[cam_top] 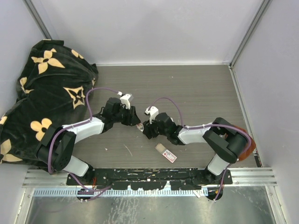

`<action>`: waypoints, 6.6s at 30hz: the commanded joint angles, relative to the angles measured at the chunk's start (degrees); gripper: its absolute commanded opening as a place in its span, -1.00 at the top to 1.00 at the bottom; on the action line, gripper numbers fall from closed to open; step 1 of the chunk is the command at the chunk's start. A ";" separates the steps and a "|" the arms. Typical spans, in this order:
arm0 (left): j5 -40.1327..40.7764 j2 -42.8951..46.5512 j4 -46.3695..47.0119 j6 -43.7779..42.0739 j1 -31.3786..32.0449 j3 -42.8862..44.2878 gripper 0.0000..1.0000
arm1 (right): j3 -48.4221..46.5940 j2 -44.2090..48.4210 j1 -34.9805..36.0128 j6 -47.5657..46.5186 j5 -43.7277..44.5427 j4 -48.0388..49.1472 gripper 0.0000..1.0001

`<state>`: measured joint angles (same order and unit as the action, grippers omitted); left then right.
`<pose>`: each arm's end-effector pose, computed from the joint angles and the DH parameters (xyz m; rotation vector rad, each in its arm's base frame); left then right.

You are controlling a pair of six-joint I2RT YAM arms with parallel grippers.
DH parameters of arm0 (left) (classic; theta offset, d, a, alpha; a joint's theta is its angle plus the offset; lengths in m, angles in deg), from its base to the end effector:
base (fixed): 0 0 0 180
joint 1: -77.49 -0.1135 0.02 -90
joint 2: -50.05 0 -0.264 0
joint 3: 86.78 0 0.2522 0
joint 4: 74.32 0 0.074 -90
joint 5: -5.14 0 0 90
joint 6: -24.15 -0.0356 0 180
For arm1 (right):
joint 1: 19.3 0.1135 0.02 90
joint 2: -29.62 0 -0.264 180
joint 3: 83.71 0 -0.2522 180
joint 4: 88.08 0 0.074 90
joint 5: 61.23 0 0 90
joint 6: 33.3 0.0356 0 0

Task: Load the staples into the stapler

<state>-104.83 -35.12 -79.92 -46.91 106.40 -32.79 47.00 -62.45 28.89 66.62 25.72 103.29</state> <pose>0.2564 -0.1555 0.1817 0.4005 2.2652 -0.8343 0.2040 0.2309 0.1489 -0.7484 2.0572 0.6474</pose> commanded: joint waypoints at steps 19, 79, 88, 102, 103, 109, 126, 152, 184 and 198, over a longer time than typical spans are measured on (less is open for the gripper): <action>-7.18 3.76 5.76 -0.01 1.28 -2.25 0.19 | -3.74 -8.12 1.13 -6.45 3.31 9.90 0.67; 2.51 32.50 -9.37 34.51 -2.27 -16.72 -0.92 | -9.63 -1.20 3.70 -8.52 -0.47 -4.04 0.95; -2.13 36.66 -7.60 40.44 -2.27 -17.55 -0.92 | -1.48 9.91 4.21 -4.94 -8.26 1.26 0.99; -9.61 30.84 1.25 42.09 -2.19 -17.67 -0.45 | -0.95 13.05 7.77 -3.98 -9.21 3.10 0.99; -9.71 30.66 1.51 42.25 -2.19 -17.69 -0.42 | -1.07 13.06 7.84 -3.95 -9.25 3.19 0.99; -10.42 29.84 2.22 42.84 -2.19 -17.78 -0.33 | -1.65 13.19 8.10 -4.27 -9.18 3.65 0.99; -13.56 24.77 6.12 44.96 -1.66 -18.16 0.01 | -1.86 14.29 8.52 -4.82 -7.92 4.41 0.99; -12.80 26.19 9.84 46.56 -1.66 -19.10 0.97 | 0.72 19.97 8.05 -1.34 -7.71 2.96 -0.53; -30.83 28.74 9.06 29.05 3.96 -12.18 0.99 | -1.11 19.28 -1.07 18.99 -44.56 -9.04 0.99; -30.48 29.41 8.96 29.14 3.96 -11.81 1.00 | -0.87 20.82 -1.73 18.42 -44.52 -9.74 -0.77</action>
<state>-134.18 -7.23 -74.44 -17.28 110.12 -46.78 46.76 -43.18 27.51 84.78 -17.66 91.46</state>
